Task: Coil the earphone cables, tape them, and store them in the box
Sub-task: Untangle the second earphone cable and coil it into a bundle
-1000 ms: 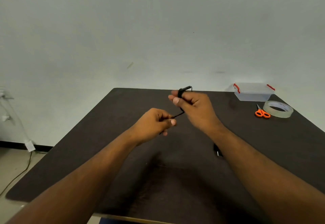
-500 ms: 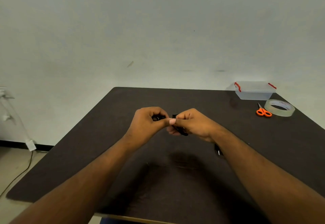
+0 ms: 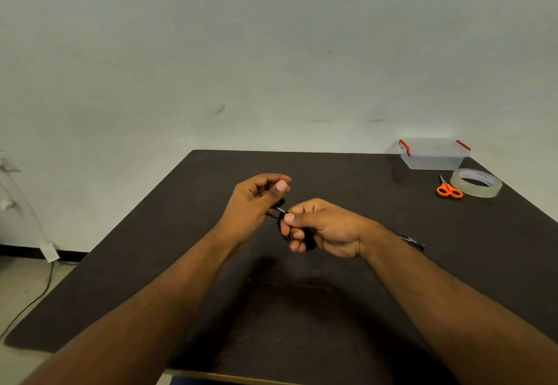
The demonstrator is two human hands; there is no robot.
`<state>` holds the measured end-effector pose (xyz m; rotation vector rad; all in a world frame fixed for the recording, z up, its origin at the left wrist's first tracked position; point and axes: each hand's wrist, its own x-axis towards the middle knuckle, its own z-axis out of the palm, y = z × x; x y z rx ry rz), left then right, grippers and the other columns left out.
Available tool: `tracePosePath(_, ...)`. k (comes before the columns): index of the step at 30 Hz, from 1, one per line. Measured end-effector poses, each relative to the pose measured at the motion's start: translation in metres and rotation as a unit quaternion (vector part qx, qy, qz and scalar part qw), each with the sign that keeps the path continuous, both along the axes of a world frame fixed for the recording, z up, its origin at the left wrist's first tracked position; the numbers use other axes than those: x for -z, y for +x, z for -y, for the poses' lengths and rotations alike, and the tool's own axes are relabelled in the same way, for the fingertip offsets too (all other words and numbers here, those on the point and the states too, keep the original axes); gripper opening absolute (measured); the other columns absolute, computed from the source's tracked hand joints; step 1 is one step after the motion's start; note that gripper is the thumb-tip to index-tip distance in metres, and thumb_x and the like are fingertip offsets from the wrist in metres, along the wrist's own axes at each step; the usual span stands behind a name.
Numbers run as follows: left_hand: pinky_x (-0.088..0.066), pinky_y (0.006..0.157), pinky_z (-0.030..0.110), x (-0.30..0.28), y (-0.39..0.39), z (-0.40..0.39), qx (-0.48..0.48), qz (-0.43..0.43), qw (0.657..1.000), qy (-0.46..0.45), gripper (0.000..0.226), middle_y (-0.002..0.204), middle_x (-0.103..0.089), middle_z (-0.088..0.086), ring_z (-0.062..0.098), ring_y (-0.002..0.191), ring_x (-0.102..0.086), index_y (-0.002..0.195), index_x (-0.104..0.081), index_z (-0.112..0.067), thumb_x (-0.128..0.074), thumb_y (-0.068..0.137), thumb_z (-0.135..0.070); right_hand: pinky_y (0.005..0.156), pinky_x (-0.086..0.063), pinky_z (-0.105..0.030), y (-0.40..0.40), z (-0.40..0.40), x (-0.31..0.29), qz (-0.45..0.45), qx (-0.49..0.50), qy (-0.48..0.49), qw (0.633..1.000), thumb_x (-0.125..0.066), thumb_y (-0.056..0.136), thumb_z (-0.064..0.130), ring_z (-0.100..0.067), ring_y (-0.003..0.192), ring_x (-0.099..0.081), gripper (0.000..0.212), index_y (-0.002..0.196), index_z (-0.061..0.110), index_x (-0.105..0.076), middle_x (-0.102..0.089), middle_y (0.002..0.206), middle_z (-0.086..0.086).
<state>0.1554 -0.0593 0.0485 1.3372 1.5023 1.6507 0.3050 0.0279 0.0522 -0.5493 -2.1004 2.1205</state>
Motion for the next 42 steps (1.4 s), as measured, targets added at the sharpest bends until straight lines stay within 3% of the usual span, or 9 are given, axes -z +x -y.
tracePosePath(4,-0.055,0.085,0.037,-0.002,-0.003,0.006,0.089,0.011,0.995,-0.047,0.042,0.103,-0.072,0.01,0.022,0.094,-0.068,0.115,-0.067,-0.01,-0.05,0.091,-0.04,0.056,-0.05,-0.019,0.001,-0.003,-0.004,0.006,0.011,-0.026,1.0,-0.051,0.098,0.02,-0.012,0.059,-0.062,0.027,0.077,0.008,-0.063,-0.051,0.057,0.0)
tracePosePath(10,-0.055,0.078,0.033,0.015,-0.001,0.013,0.171,0.114,0.977,-0.053,0.034,0.088,-0.068,0.011,0.019,0.083,-0.067,0.119,-0.062,-0.003,-0.059,0.089,-0.019,0.057,-0.058,-0.024,0.006,-0.006,-0.009,-0.008,0.0,-0.105,0.994,-0.06,0.086,0.023,-0.021,0.066,-0.07,0.022,0.082,0.003,-0.069,-0.062,0.064,-0.008)
tracePosePath(18,-0.056,0.071,0.029,0.031,0.008,0.006,0.082,0.148,0.986,-0.003,0.023,0.089,-0.071,0.011,0.019,0.083,-0.069,0.104,-0.067,-0.001,-0.064,0.084,-0.011,0.054,-0.06,-0.026,0.004,-0.007,-0.007,-0.009,0.09,-0.113,0.99,-0.063,0.088,0.011,-0.023,0.062,-0.07,0.02,0.09,-0.009,-0.068,-0.064,0.065,-0.014)
tracePosePath(25,-0.057,0.072,0.025,0.035,0.021,-0.006,-0.048,0.049,0.998,0.007,0.013,0.083,-0.067,0.004,0.008,0.075,-0.065,0.095,-0.063,-0.012,-0.054,0.096,-0.004,0.05,-0.057,-0.025,-0.01,0.004,0.004,-0.062,0.229,-0.089,0.967,-0.064,0.09,0.009,-0.021,0.053,-0.063,0.019,0.088,-0.009,-0.067,-0.061,0.061,-0.012)
tracePosePath(31,-0.053,0.068,0.029,0.035,0.036,-0.01,-0.038,0.116,0.992,-0.026,0.016,0.081,-0.062,0.004,0.01,0.066,-0.058,0.095,-0.053,-0.011,-0.041,0.103,-0.017,0.042,-0.049,-0.02,-0.013,0.007,0.006,-0.058,0.268,-0.157,0.949,-0.063,0.092,0.017,-0.014,0.045,-0.054,0.022,0.078,0.0,-0.064,-0.05,0.052,-0.003)
tracePosePath(33,-0.054,0.068,0.032,0.037,0.043,-0.009,-0.033,0.125,0.992,-0.013,0.015,0.079,-0.063,0.006,0.013,0.064,-0.058,0.095,-0.052,-0.009,-0.042,0.103,-0.016,0.04,-0.045,-0.021,-0.013,0.007,0.005,-0.044,0.284,-0.139,0.948,-0.062,0.093,0.023,-0.013,0.042,-0.05,0.03,0.069,0.004,-0.062,-0.047,0.05,-0.002)
tracePosePath(36,-0.056,0.07,0.039,0.04,0.048,-0.013,-0.071,0.124,0.99,0.007,0.011,0.078,-0.065,0.008,0.017,0.066,-0.06,0.096,-0.054,-0.007,-0.047,0.101,-0.012,0.044,-0.041,-0.025,-0.019,0.008,0.01,-0.034,0.349,-0.028,0.936,-0.057,0.096,0.028,-0.015,0.044,-0.047,0.036,0.067,0.006,-0.06,-0.046,0.044,0.001)
tracePosePath(39,-0.058,0.074,0.035,0.04,0.052,-0.016,-0.106,0.105,0.989,0.01,0.008,0.086,-0.067,0.011,0.017,0.075,-0.064,0.099,-0.057,-0.009,-0.051,0.099,-0.013,0.055,-0.047,-0.03,-0.023,0.006,0.014,-0.048,0.399,0.072,0.913,-0.056,0.096,0.028,-0.016,0.053,-0.052,0.033,0.073,0.005,-0.064,-0.051,0.05,0.0)
tracePosePath(42,-0.056,0.071,0.028,0.041,0.051,-0.017,-0.142,0.11,0.983,0.029,0.006,0.088,-0.067,0.008,0.01,0.074,-0.062,0.097,-0.059,-0.011,-0.053,0.098,-0.013,0.065,-0.051,-0.029,-0.02,0.005,0.013,-0.051,0.364,0.088,0.926,-0.058,0.095,0.025,-0.014,0.062,-0.057,0.029,0.08,0.002,-0.069,-0.057,0.06,-0.001)
